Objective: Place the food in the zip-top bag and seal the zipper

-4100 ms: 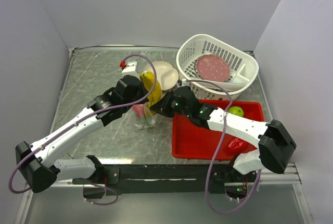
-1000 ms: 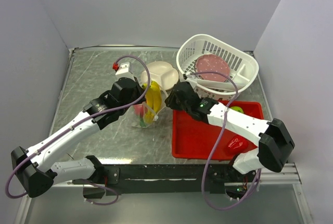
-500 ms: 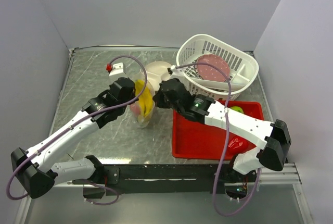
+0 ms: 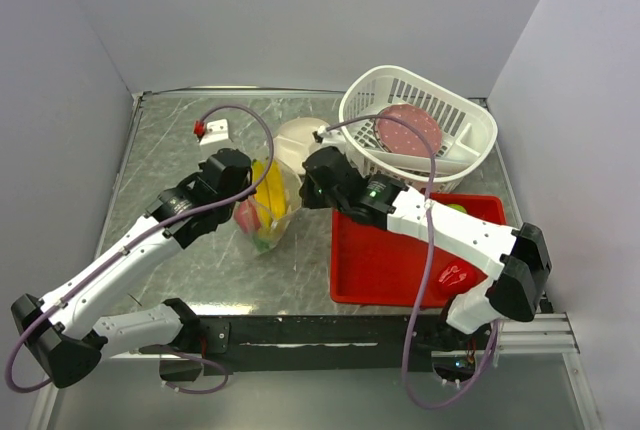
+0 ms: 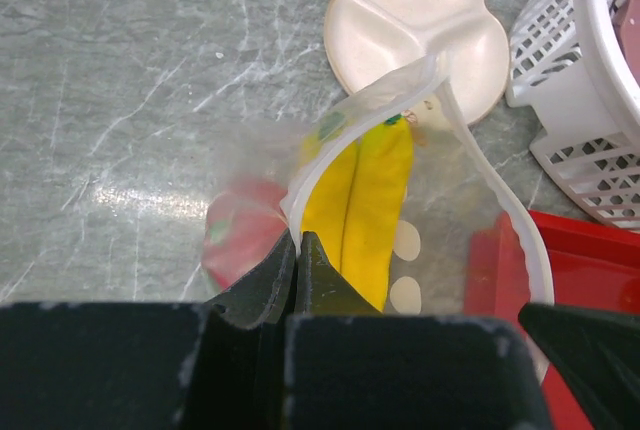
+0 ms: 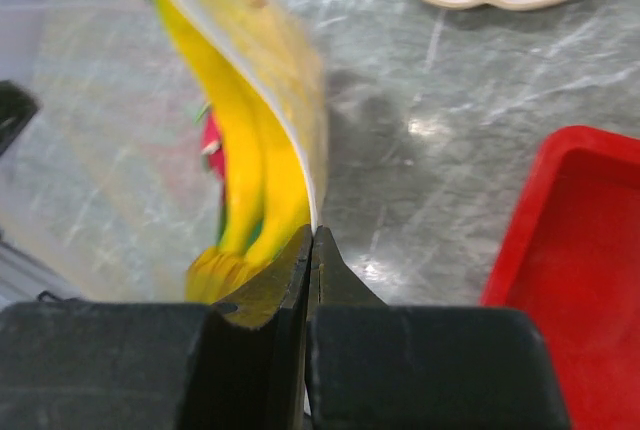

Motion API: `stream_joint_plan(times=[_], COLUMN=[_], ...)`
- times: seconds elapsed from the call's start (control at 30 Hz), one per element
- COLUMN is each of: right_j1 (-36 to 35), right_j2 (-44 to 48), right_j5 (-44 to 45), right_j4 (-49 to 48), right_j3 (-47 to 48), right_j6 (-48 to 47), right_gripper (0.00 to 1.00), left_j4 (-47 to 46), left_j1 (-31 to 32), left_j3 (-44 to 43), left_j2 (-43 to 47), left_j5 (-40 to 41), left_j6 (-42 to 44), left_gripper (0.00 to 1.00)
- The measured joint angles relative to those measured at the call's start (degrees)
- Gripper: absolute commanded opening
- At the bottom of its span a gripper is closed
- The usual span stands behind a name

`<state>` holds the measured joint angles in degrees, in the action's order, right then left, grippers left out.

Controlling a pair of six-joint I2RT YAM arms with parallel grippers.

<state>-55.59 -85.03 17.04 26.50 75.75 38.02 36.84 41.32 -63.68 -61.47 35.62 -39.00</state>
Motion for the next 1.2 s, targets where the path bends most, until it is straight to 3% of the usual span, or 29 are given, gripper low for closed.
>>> stream_joint_plan(times=[0.23,0.37,0.5,0.63,0.93,1.2], right_j1=[1.51,1.49,1.92,6.25,27.69,45.55], right_j2=[2.12,7.74,14.21,21.00,30.88,28.41], right_j5=[1.05,4.13,7.67,10.21,10.86,10.36], right_j4=[2.32,5.97,9.99,15.87,27.58,32.00], right_j3=[-1.64,-2.95,-3.13,-7.04,-26.84,-28.13], right_j6=[-0.15,0.79,4.00,10.51,21.81,26.08], right_gripper=[0.64,0.82,0.87,1.00,1.00,1.00], left_j4=[-2.62,-5.46,-7.43,-8.61,-8.90,-9.81], left_j1=[-0.04,-0.04,-0.04,-0.04,-0.07,-0.07], left_j3=[0.07,1.25,1.88,2.60,2.60,2.60], left_j2=[-0.31,-0.22,-0.20,0.11,0.09,-0.74], left_j5=[-5.40,-9.38,-12.87,-16.20,-22.29,-25.49], left_j6=[0.96,1.29,1.95,2.21,3.67,3.89], left_gripper=[0.01,0.01,0.02,0.03,0.02,0.02])
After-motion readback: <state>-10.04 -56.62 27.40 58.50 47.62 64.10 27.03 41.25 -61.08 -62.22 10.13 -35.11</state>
